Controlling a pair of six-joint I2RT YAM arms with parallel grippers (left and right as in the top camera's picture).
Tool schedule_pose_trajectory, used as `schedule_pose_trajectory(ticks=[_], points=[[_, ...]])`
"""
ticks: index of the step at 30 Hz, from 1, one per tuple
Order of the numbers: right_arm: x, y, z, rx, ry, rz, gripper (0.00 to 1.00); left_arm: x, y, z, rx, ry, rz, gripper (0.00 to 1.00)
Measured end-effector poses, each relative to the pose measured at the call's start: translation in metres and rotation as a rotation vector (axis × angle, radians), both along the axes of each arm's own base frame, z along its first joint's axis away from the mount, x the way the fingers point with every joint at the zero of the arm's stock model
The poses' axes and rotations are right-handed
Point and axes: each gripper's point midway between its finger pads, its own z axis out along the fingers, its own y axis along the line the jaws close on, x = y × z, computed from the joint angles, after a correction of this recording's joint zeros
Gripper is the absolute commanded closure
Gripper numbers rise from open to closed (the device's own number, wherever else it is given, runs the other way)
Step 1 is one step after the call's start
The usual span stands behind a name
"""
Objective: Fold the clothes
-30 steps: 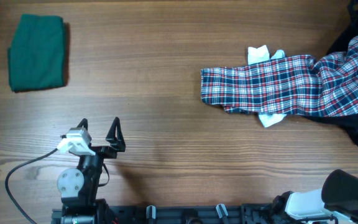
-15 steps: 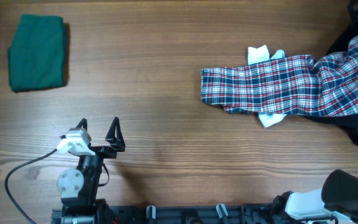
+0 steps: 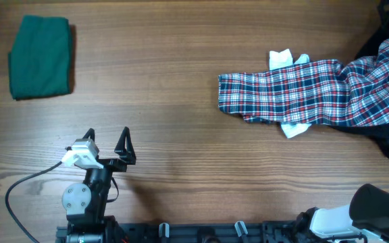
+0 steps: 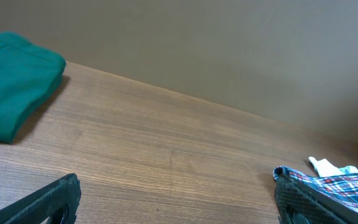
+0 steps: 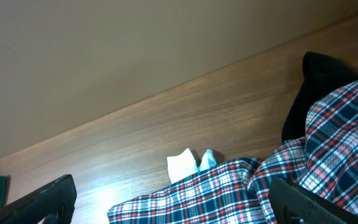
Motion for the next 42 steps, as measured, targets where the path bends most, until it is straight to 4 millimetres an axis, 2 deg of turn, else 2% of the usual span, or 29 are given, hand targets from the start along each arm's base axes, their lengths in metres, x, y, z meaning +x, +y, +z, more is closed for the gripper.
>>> schedule_pose_trajectory(ticks=[10,13,17,18,22,25,28,29,31,35,38,42], points=[[0.004,0.005,-0.003,0.003,0.007,0.014,0.0,0.0,0.0,0.0,0.0,0.0,0.0,0.0],[0.009,0.027,-0.003,0.0,0.006,0.064,0.0,0.0,0.0,0.0,0.0,0.0,0.0,0.0],[0.014,0.077,0.003,-0.051,-0.007,0.185,0.0,0.0,0.0,0.0,0.0,0.0,0.0,0.0],[0.011,0.102,0.011,-0.079,-0.027,0.234,0.0,0.0,0.0,0.0,0.0,0.0,0.0,0.0],[-0.009,0.138,0.033,-0.14,-0.117,0.297,0.0,0.0,0.0,0.0,0.0,0.0,0.0,0.0],[-0.022,0.152,0.062,-0.182,-0.313,0.308,0.0,0.0,0.0,0.0,0.0,0.0,0.0,0.0],[-0.033,0.15,0.082,-0.239,-0.543,0.277,0.0,0.0,0.0,0.0,0.0,0.0,0.0,0.0],[-0.038,0.151,0.08,-0.255,-0.598,0.272,0.0,0.0,0.0,0.0,0.0,0.001,0.0,0.0],[-0.049,0.151,0.064,-0.284,-0.665,0.271,0.0,0.0,0.0,0.0,0.0,0.001,0.0,0.0],[-0.072,0.153,0.009,-0.321,-0.695,0.277,0.0,0.0,0.0,0.0,0.0,0.0,0.0,0.0],[-0.1,0.155,-0.034,-0.361,-0.724,0.284,0.0,0.0,0.0,0.0,0.0,0.0,0.0,0.0],[-0.131,0.157,-0.065,-0.4,-0.788,0.282,0.0,0.0,0.0,0.0,0.0,0.0,0.0,0.0]])
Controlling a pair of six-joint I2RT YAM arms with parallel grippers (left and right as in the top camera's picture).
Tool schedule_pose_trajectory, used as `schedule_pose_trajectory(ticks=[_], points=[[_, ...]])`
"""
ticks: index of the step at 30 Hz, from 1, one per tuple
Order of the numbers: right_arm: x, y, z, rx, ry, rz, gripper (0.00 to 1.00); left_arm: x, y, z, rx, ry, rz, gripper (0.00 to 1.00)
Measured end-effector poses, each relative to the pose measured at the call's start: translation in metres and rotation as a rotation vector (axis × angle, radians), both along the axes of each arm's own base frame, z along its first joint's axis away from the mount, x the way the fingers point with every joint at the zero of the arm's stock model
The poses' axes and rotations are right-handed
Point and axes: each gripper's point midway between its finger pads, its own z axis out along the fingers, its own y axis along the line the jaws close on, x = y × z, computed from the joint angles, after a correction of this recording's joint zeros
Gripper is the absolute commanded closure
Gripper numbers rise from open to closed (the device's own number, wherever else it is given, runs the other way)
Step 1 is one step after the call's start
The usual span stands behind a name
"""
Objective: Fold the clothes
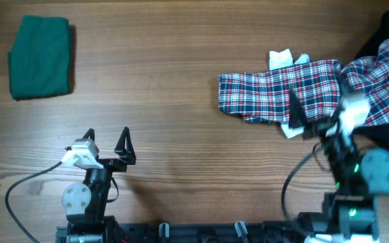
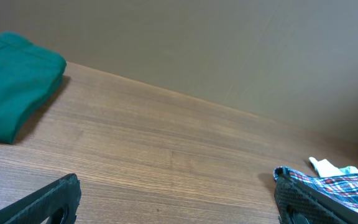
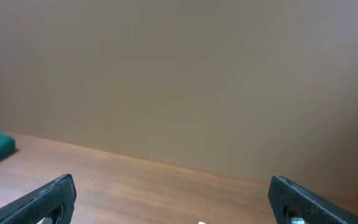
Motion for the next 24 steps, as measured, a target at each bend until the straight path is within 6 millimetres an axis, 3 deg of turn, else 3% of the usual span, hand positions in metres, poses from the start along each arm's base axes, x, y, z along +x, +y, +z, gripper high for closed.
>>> schedule_pose_trajectory(ticks=[9,15,21,24], points=[[-0.026,0.0,-0.092,-0.007,0.001,-0.006,0.0,0.0,0.0,0.0,0.0,0.0,0.0,0.0],[-0.03,-0.003,-0.108,-0.007,0.004,-0.022,0.0,0.0,0.0,0.0,0.0,0.0,0.0,0.0],[-0.031,-0.004,-0.139,0.003,0.12,-0.024,0.0,0.0,0.0,0.0,0.0,0.0,0.0,0.0],[-0.032,-0.007,-0.138,0.015,0.115,-0.044,0.0,0.0,0.0,0.0,0.0,0.0,0.0,0.0]])
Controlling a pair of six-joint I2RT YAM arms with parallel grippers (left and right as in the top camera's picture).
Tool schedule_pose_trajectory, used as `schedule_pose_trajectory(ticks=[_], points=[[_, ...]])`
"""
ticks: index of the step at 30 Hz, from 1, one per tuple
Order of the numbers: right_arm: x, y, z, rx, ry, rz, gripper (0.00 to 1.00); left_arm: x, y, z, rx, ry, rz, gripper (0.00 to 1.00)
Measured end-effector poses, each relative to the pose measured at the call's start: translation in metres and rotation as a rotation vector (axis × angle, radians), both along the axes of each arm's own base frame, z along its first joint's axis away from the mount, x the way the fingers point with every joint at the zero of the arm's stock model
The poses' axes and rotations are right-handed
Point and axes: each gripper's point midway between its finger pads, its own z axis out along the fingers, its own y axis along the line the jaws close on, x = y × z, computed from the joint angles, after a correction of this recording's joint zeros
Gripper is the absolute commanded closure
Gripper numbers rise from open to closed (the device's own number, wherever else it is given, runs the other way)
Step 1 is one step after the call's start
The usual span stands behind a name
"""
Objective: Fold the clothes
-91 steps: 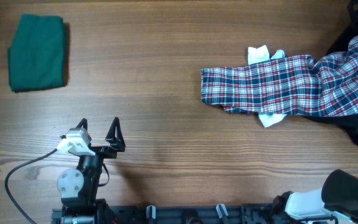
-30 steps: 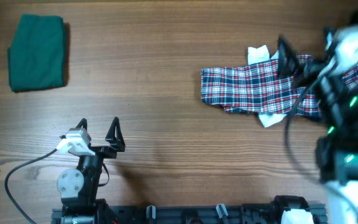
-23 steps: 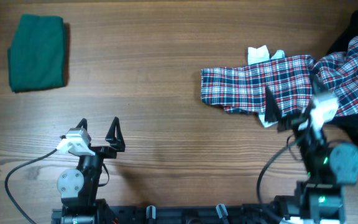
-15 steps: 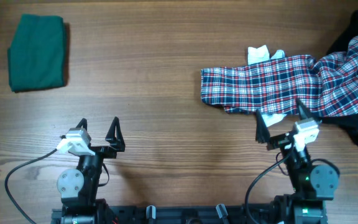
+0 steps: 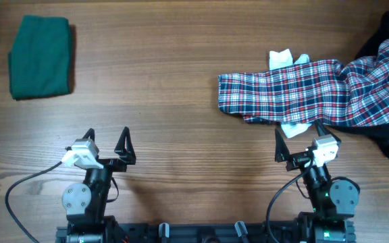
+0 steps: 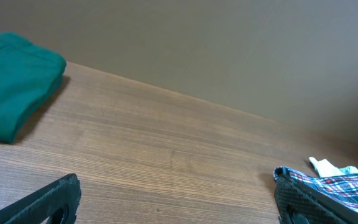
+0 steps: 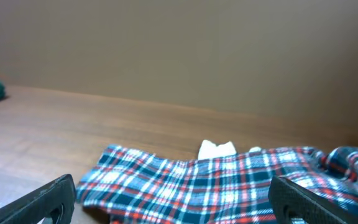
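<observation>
A red, white and blue plaid garment (image 5: 309,91) lies spread and rumpled at the table's right, over a white cloth (image 5: 286,59) and a dark garment (image 5: 387,138). A folded green cloth (image 5: 40,57) rests at the far left. My left gripper (image 5: 107,139) stands open near the front edge, nothing between its fingers. My right gripper (image 5: 297,135) is open just in front of the plaid garment (image 7: 229,180), jaws wide apart and holding nothing.
The wooden table (image 5: 167,101) stretches between the green cloth and the pile. A plain wall (image 6: 197,43) rises behind the far edge. The arm bases sit along the front edge.
My right gripper has moved down and toward the front edge, from over the plaid garment's lower edge to just in front of it. The left arm has not moved.
First my right arm was at the front right corner, mostly out of the overhead view. Then its gripper was raised over the plaid garment's near edge, open. Now it sits low in front of the garment, still open. The clothes lie unchanged.
</observation>
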Motion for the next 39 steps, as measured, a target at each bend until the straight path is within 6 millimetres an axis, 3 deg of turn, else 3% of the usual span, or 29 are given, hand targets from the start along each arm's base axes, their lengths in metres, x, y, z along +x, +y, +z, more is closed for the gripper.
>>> schedule_pose_trajectory(ticks=[14,39], points=[[0.002,-0.014,0.0,0.078,0.01,-0.085,0.0,0.0,0.0,0.0,0.0,0.0,0.0,0.0],[0.002,-0.016,0.0,0.079,0.01,-0.093,0.0,0.0,0.0,0.0,0.0,0.0,0.0,0.0]])
